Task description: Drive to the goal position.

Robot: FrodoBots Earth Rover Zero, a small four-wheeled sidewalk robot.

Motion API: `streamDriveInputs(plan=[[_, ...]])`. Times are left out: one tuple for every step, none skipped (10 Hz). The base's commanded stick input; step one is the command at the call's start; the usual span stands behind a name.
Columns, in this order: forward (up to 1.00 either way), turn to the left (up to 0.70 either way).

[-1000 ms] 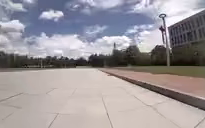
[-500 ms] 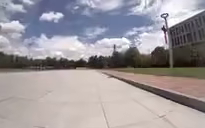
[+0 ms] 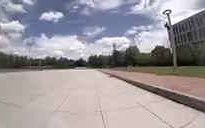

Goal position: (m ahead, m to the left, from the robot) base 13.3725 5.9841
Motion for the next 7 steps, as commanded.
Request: streamDriveInputs(plan=[[0.7,0.0],[0.7,0.0],[0.7,0.0],[0.7,0.0],[0.7,0.0],[0.7,0.0],[0.7,0.0]])
